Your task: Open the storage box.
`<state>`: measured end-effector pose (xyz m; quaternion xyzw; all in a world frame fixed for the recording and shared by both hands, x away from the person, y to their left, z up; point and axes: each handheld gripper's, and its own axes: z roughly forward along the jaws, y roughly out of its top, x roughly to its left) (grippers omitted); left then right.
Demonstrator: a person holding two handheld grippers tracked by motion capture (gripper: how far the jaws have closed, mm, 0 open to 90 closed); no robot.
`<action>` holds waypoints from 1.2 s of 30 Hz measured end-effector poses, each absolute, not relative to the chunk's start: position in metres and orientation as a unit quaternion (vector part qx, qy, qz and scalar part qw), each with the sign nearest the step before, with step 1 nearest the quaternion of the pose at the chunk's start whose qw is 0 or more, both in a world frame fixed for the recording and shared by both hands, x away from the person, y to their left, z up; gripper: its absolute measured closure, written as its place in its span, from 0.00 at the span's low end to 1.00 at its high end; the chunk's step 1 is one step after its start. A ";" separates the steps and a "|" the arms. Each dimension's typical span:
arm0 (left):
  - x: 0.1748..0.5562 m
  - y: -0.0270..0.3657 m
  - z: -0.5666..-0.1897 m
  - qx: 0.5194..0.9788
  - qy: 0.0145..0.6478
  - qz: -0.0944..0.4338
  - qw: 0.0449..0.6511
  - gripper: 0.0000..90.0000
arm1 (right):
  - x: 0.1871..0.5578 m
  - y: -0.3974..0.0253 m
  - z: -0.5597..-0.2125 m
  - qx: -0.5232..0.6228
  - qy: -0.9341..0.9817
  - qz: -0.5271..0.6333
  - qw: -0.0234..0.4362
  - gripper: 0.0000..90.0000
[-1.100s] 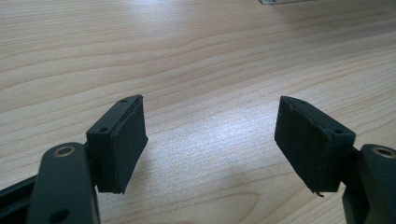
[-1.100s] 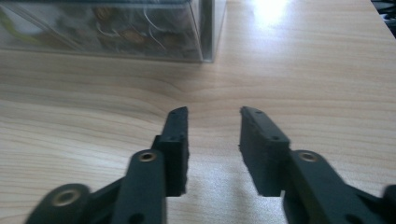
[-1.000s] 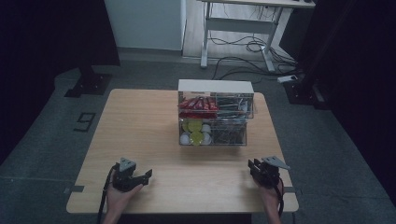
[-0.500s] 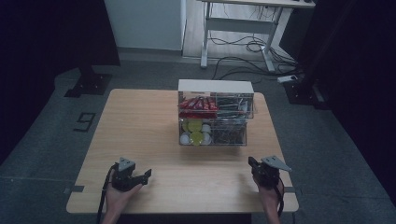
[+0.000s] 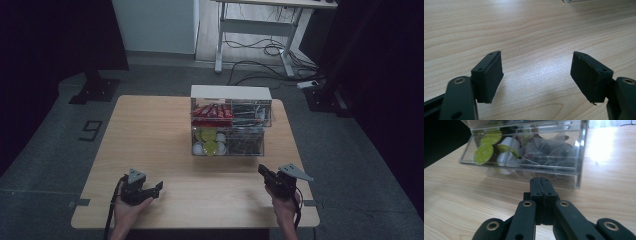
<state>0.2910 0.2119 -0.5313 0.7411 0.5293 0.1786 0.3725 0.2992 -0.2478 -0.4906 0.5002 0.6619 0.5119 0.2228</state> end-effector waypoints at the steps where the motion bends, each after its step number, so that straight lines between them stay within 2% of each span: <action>1: 0.291 0.212 -0.531 0.742 0.529 0.179 0.372 0.29 | 0.299 -0.245 -0.490 0.498 0.662 0.516 0.217 1.00; 36: 0.292 0.207 -0.534 0.752 0.520 0.172 0.367 0.30 | 0.328 -0.192 -0.499 0.464 0.708 0.496 0.193 0.99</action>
